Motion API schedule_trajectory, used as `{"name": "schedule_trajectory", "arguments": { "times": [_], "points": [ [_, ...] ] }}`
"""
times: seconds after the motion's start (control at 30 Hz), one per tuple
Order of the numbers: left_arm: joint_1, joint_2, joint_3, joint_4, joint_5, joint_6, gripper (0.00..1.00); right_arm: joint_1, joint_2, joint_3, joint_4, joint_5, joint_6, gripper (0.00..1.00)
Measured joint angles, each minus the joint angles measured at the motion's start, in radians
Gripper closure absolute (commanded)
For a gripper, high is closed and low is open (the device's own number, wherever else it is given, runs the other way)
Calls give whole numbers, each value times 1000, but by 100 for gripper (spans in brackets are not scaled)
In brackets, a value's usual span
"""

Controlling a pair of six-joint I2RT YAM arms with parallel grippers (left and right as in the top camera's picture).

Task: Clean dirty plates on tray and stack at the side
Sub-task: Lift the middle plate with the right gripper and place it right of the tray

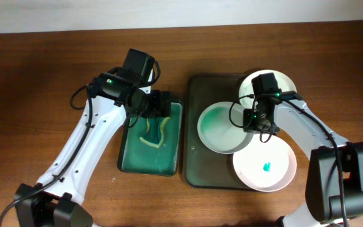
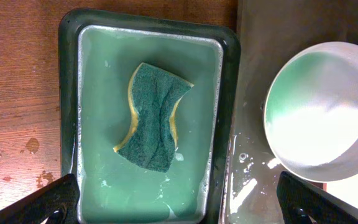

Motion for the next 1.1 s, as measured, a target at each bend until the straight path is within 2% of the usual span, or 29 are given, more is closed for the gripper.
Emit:
{"name": "schedule_trajectory", "arguments": {
  "times": [0.13,0.27,0.5,0.67,0.83,1.1],
  "points": [
    [0,0,0,0,0,0,1,22,-124,45,-55,69,0,96],
    [0,0,0,0,0,0,1,177,-309,85,-72,322,0,96],
    [0,0,0,0,0,0,1,504,-315,85,-113,834,15,96],
    [0,0,0,0,0,0,1,657,-315,85,-115,1112,24,96],
    [0,0,0,0,0,0,1,720,-315,85,-121,1188,3,96],
    [0,0,0,0,0,0,1,722,-315,85,-122,1207,-4,96]
  ]
}}
